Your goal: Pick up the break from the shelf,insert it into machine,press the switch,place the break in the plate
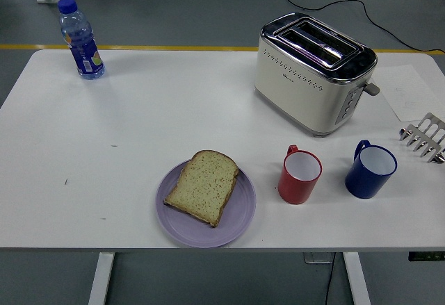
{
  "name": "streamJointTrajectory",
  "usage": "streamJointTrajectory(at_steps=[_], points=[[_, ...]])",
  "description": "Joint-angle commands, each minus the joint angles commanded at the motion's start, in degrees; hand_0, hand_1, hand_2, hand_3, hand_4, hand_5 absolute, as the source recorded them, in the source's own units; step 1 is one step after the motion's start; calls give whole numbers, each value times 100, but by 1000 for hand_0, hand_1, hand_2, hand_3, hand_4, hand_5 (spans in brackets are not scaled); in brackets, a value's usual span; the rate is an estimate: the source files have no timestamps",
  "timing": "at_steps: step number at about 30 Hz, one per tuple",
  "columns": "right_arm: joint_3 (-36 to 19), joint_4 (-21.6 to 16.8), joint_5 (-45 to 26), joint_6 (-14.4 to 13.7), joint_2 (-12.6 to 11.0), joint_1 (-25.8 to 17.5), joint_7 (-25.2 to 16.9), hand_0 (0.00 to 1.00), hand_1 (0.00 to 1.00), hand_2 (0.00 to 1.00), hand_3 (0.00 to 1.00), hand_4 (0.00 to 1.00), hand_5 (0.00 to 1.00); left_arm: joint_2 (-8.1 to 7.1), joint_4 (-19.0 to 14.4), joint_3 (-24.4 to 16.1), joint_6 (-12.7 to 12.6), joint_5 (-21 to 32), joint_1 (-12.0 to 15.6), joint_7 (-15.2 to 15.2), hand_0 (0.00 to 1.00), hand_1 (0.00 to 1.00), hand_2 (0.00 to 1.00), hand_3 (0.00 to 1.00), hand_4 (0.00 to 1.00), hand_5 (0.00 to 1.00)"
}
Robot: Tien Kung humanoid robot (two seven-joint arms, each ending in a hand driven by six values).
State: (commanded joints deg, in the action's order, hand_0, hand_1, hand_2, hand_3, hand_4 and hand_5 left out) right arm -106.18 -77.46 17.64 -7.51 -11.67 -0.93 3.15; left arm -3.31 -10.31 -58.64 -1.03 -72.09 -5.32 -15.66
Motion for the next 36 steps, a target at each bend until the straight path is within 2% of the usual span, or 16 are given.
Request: streamJointTrajectory(at_steps=[17, 19, 20, 28, 36], points=[[-102, 36, -40, 27, 76, -68, -40, 703, 639, 675, 614, 454, 307, 12, 0, -26, 71, -203, 57, 6, 683, 692, 675, 560, 290, 837], [-118, 5, -61, 26, 65, -63, -61, 703, 639, 675, 614, 454, 307, 10, 0, 24, 69, -172, 57, 21, 683, 692, 675, 560, 290, 837], [-119, 1, -64, 25, 63, -62, -64, 700, 638, 674, 614, 428, 262, 10, 0, 32, 69, -167, 57, 23, 682, 691, 676, 560, 290, 837], [-237, -210, -126, 74, -56, -38, -125, 699, 637, 673, 614, 414, 241, 26, 0, 95, 80, -222, -2, 34, 682, 691, 675, 562, 290, 836], [-253, -302, -238, 68, -72, -6, -156, 697, 635, 669, 611, 413, 239, 41, 0, 173, 68, -109, -30, 56, 682, 691, 676, 561, 289, 836]])
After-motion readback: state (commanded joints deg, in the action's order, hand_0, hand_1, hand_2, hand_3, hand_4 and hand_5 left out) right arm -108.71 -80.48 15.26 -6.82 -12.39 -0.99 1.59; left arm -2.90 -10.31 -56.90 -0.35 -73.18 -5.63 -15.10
